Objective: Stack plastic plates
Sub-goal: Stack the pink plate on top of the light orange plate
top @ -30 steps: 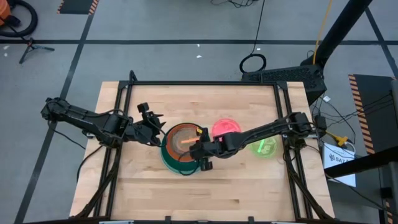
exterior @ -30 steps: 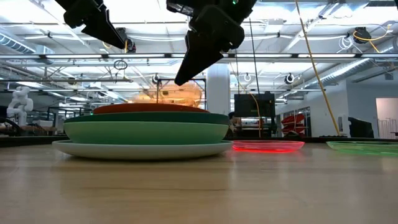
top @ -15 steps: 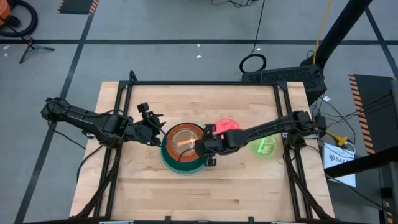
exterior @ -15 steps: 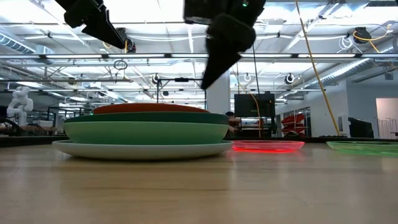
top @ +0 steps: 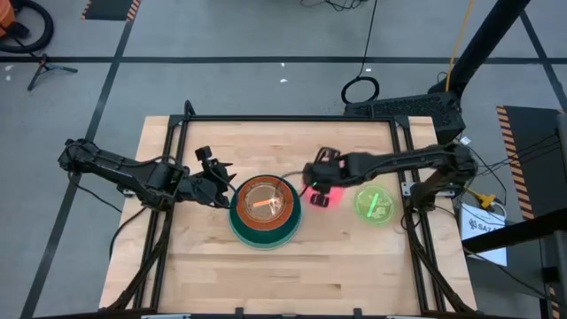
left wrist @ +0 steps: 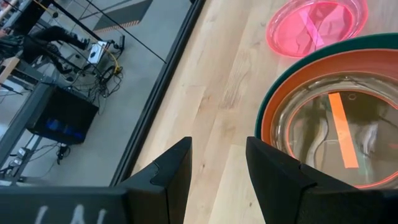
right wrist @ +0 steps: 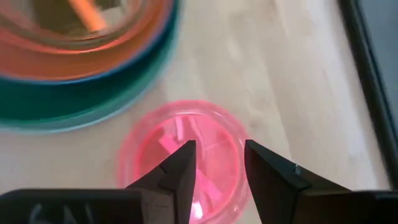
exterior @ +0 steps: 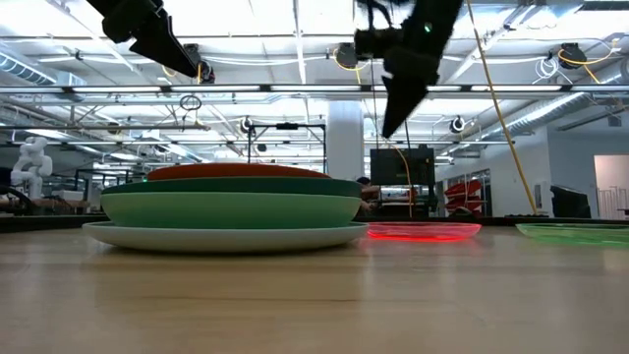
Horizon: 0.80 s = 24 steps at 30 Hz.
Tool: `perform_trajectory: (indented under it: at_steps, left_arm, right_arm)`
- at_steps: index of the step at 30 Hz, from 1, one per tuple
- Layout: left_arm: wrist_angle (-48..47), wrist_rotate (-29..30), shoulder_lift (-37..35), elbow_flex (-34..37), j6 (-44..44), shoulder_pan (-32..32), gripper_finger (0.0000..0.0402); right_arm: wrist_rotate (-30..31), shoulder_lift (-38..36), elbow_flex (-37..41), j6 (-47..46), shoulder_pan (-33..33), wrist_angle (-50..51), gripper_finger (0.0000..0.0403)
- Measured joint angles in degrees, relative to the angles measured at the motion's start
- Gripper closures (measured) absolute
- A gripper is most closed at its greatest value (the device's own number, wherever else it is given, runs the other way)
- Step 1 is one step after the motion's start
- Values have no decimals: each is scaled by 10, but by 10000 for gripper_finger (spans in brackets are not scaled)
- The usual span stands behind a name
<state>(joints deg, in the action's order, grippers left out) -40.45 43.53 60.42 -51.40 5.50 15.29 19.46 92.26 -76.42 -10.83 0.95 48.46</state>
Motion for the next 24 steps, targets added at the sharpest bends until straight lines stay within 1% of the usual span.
perform_trajectory:
  at_steps: [3,7,9,12,15,19,24]
  left_arm:
    - [0,0,0,0,0,0,243]
    - [1,0,0,0,0,0,243]
    - [1,0,0,0,0,0,243]
    - [1,0,0,0,0,0,243]
    - [1,0,0,0,-1,0,243]
    - [1,0,0,0,-2,0,243]
    - [1,0,0,0,-2,0,243]
  right_arm:
    - [-4,-46,72,-46,-35,-47,275]
    - [-56,-89,159,-155,-91,-74,275]
    - [-62,-97,191,-210,-113,-73,275]
    - [-76,-99,227,-263,-133,-75,275]
    - [-92,-93,249,-287,-146,-82,275]
    - [-92,-87,268,-290,-158,-93,275]
    - [-92,-87,292,-290,-165,-149,275]
